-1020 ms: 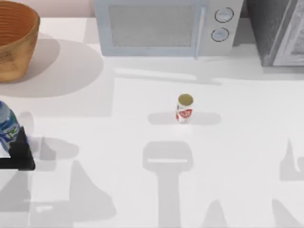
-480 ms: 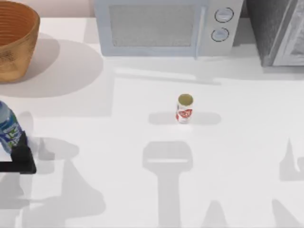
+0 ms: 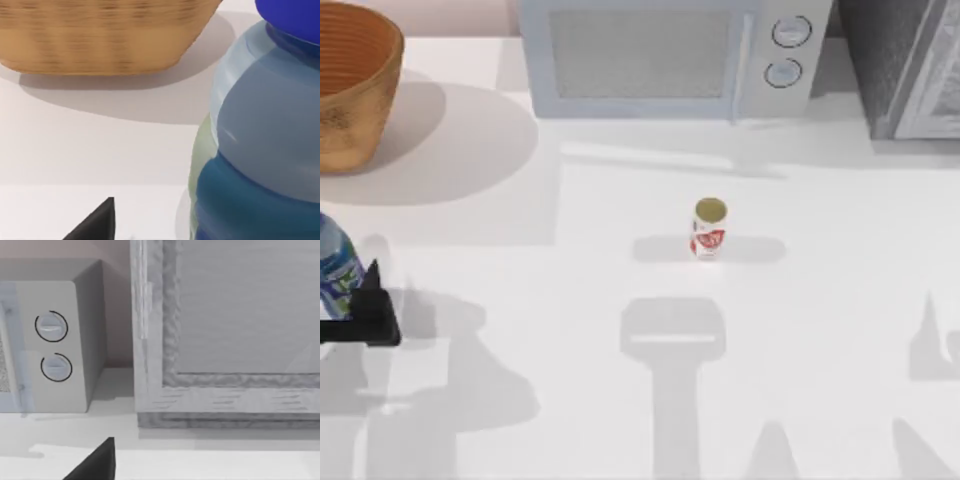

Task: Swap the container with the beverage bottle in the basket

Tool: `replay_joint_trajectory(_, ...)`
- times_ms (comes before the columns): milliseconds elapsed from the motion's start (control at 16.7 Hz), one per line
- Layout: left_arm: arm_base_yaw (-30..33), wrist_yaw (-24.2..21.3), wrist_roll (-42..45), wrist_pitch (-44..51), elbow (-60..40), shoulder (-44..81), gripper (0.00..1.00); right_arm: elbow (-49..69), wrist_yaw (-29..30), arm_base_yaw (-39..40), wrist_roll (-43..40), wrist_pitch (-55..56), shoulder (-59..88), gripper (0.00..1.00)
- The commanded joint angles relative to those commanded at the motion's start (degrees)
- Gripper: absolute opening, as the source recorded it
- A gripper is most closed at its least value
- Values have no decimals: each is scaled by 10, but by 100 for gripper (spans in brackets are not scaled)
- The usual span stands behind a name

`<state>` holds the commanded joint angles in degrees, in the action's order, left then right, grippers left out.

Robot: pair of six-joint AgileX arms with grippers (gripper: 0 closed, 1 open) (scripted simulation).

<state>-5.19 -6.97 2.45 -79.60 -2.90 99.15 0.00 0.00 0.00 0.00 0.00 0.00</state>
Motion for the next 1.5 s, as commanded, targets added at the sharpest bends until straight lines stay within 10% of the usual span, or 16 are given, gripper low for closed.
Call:
replay_joint_trajectory(600,14,12,-4,-25,-79,104,100,0,0,0,0,0,0,100)
replay_joint_trajectory(1380,14,12,-4,-25,-79,104,2,0,0,0,0,0,0,100)
replay_joint_trajectory(1500,14,12,-4,-25,-79,104,0,0,0,0,0,0,0,100)
